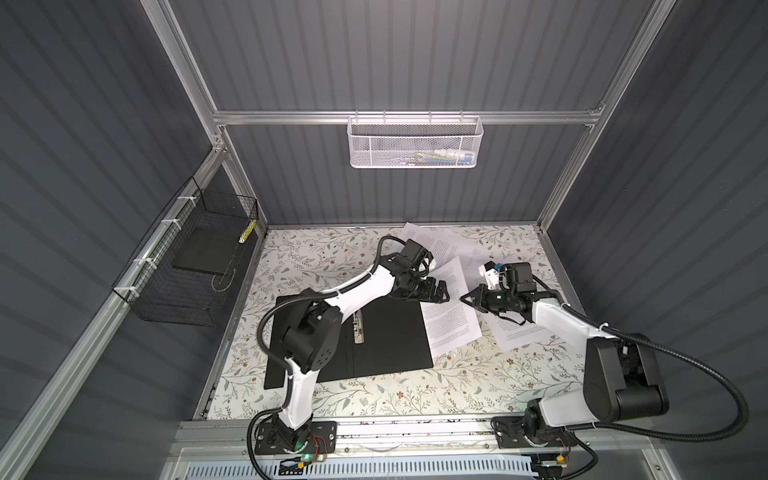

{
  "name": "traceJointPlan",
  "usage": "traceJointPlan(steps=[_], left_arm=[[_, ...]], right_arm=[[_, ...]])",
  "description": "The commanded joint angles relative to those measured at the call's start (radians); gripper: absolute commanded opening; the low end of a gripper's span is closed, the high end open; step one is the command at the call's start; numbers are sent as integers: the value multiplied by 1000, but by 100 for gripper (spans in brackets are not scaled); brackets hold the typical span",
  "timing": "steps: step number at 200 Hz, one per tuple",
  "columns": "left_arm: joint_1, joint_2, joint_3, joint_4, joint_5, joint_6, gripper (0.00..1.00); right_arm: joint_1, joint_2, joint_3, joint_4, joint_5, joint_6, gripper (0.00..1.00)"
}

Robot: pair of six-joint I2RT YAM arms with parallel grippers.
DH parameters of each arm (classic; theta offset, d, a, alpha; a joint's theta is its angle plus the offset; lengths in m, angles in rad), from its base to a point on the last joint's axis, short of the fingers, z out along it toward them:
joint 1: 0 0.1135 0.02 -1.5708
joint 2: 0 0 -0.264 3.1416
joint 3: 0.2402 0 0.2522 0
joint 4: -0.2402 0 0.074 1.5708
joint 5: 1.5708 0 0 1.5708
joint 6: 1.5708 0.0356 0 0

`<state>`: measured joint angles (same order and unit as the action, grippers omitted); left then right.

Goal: Put the files into the folder
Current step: 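Lift the white sheet with both grippers toward the open folder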

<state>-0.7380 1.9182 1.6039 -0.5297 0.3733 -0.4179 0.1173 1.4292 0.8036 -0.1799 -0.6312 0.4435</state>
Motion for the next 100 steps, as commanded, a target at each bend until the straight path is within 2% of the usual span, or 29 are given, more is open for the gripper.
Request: traceJointPlan(steps=[1, 18, 60, 100], left_arm=[[16, -177, -86, 21, -34, 22, 100], [42, -314, -199, 32, -132, 20, 100], [118, -666, -458, 30, -376, 12, 100], [127, -781, -487, -122, -527, 50, 100]], right_arm=[[2, -46, 35, -115, 33, -13, 0], [12, -98, 56, -159, 49, -11, 0], [73, -195, 127, -249, 176, 26, 0], [257, -141, 271, -272, 279, 114, 0]])
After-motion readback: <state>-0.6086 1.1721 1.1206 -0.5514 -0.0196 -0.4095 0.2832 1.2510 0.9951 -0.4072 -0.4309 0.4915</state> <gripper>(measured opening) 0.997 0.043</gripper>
